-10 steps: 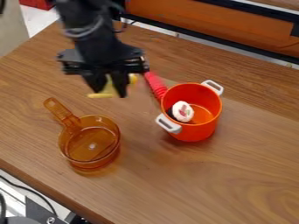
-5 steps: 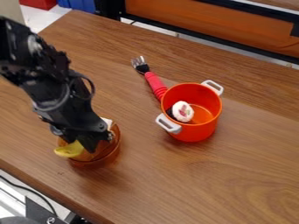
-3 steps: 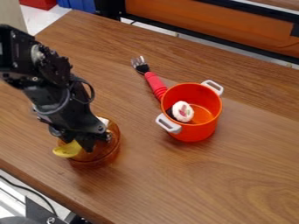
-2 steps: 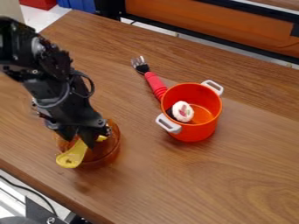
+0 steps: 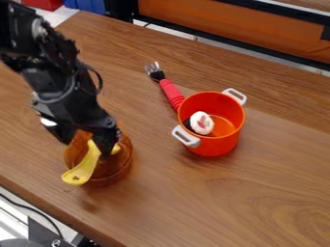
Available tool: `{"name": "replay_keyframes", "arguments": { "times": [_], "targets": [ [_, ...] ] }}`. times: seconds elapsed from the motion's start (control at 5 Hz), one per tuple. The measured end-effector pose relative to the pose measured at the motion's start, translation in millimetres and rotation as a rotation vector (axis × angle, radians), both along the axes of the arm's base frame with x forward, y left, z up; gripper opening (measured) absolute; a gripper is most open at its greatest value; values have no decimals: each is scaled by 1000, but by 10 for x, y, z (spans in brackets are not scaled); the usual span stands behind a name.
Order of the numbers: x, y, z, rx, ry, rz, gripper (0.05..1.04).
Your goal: Take the brush to the brown pot
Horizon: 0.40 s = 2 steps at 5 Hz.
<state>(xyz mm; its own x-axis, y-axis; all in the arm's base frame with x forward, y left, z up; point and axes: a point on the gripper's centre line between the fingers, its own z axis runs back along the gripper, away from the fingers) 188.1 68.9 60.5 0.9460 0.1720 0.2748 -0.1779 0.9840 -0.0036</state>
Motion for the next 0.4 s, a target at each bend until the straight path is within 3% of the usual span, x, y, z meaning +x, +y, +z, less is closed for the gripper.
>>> {"name": "replay_keyframes", "arguments": {
  "times": [0.4],
  "targets": [
    [44,81,160,-16,-18,-11,999]
  ]
}}
